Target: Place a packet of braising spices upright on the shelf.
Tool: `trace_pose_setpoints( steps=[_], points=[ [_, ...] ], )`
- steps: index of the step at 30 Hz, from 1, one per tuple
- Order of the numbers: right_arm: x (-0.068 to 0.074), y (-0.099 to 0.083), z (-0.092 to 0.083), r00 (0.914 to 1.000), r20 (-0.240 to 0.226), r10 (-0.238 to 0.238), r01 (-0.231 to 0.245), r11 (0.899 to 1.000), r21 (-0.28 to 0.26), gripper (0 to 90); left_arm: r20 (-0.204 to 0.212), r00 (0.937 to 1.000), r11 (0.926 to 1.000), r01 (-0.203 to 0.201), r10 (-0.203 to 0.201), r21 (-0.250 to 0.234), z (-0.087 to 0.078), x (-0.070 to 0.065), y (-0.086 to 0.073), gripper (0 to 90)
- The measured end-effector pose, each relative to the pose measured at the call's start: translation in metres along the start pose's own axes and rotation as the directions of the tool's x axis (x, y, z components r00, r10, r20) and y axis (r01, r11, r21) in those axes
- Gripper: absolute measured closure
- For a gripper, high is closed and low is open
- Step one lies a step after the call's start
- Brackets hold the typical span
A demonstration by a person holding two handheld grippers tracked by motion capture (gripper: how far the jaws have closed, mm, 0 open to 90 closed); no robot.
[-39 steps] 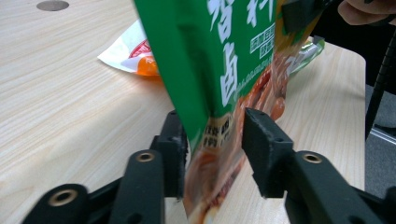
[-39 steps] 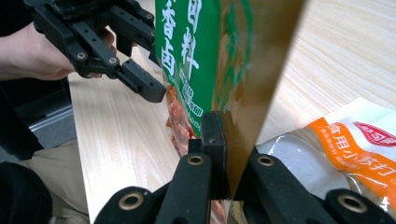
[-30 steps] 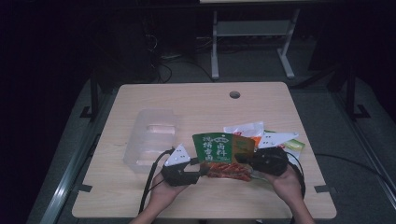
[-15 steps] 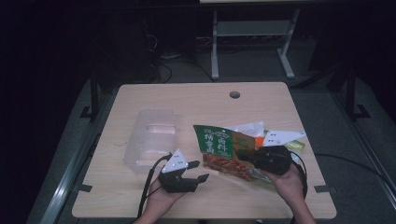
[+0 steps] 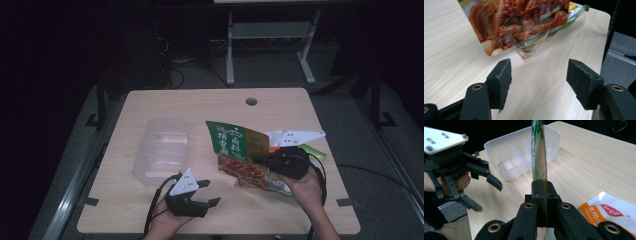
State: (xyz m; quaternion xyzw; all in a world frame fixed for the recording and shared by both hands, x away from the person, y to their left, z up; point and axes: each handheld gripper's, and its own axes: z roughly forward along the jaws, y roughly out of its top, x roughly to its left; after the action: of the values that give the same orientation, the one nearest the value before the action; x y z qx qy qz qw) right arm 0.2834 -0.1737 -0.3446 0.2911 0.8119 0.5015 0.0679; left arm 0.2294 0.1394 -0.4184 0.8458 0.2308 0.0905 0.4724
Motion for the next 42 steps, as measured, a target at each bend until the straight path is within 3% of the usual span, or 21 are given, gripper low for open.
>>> trace_pose_setpoints(
  steps=[3, 13, 19, 23, 34, 42],
  points=[
    [-0.001, 0.006, 0.002, 1.0, 0.0, 0.007, -0.007, 1.0, -0.001, 89.8, 0.002, 1.0, 0.9997, 0.004, -0.004, -0.023, -0.001, -0.003, 0.0, 34.5],
    [0.001, 0.028, 0.007, 0.9999, 0.006, -0.01, 0.01, 1.0, -0.002, 89.7, 0.004, 0.9992, 0.9992, -0.039, 0.039, -0.01, 0.001, -0.006, -0.001, 32.8],
    [0.001, 0.04, 0.013, 1.0, 0.001, -0.009, 0.009, 1.0, -0.006, 89.7, 0.01, 0.9995, 0.9993, -0.029, 0.029, -0.025, 0.002, -0.006, -0.001, 30.9],
    [0.0, 0.046, 0.018, 1.0, -0.006, -0.007, 0.006, 1.0, -0.002, 89.7, 0.009, 0.999, 0.9989, -0.044, 0.044, -0.018, 0.004, -0.007, -0.001, 29.1],
    [-0.001, 0.063, 0.03, 0.9999, -0.003, -0.015, 0.015, 1.0, 0.001, 89.7, 0.017, 0.9996, 0.9996, -0.022, 0.022, -0.018, 0.004, -0.008, -0.002, 27.9],
    [-0.001, 0.076, 0.043, 0.9999, -0.013, -0.01, 0.009, 1.0, -0.001, 89.7, 0.012, 0.9994, 0.9993, -0.033, 0.033, -0.021, 0.003, -0.006, -0.002, 27.0]
  ],
)
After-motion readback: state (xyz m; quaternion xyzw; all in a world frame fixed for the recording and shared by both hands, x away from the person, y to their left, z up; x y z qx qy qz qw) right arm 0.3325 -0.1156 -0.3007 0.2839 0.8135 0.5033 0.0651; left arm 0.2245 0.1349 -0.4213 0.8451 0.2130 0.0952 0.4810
